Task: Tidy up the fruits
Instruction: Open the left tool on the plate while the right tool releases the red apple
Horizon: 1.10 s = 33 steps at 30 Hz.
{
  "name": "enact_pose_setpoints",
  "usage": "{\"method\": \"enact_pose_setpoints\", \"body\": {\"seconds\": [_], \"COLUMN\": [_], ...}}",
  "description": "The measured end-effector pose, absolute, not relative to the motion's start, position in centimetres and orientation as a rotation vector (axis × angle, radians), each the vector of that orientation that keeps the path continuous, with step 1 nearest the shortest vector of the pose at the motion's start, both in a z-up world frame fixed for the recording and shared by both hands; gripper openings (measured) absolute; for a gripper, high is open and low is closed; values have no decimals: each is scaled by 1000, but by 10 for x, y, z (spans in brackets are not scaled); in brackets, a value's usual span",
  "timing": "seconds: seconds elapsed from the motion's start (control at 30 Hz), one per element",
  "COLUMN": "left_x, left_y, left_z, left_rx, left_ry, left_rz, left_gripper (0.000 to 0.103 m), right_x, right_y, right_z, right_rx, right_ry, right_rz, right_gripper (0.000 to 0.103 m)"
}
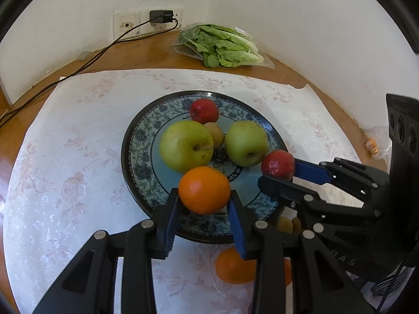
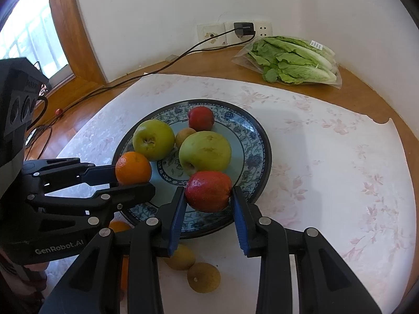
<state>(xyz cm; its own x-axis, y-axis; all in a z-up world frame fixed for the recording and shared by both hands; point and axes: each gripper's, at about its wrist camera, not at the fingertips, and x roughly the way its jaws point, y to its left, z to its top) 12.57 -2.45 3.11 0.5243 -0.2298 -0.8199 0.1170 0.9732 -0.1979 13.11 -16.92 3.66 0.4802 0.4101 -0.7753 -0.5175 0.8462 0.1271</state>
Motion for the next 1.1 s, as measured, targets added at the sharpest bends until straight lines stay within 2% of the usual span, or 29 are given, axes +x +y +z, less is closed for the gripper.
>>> {"method": "enact_pose_setpoints", "body": {"seconds": [0.37,0.57,0.67,0.73,1.1], "left_x": [125,122,120,119,109], "left_y": [-19,-17,-16,-16,-20], "left_z": [34,38,41,42,48], "left_rx": [-137,-137,-135,-131,-132], "left_ry": [992,986,982,982,981], "left_rz": [-198,-198,-193,-193,-202], "left_gripper": [51,57,59,59,59], "right_x": [131,129,128,127,115], "right_y": [-171,-176,-180,-183,-195], "right_z": [39,45,45,45,53], "right_rx": [-128,-122,-115,-96,-68], "right_ry": [910,898,900,904,902], "right_rz": [577,562,544,545,528], "right_gripper": [39,46,57,60,60]}}
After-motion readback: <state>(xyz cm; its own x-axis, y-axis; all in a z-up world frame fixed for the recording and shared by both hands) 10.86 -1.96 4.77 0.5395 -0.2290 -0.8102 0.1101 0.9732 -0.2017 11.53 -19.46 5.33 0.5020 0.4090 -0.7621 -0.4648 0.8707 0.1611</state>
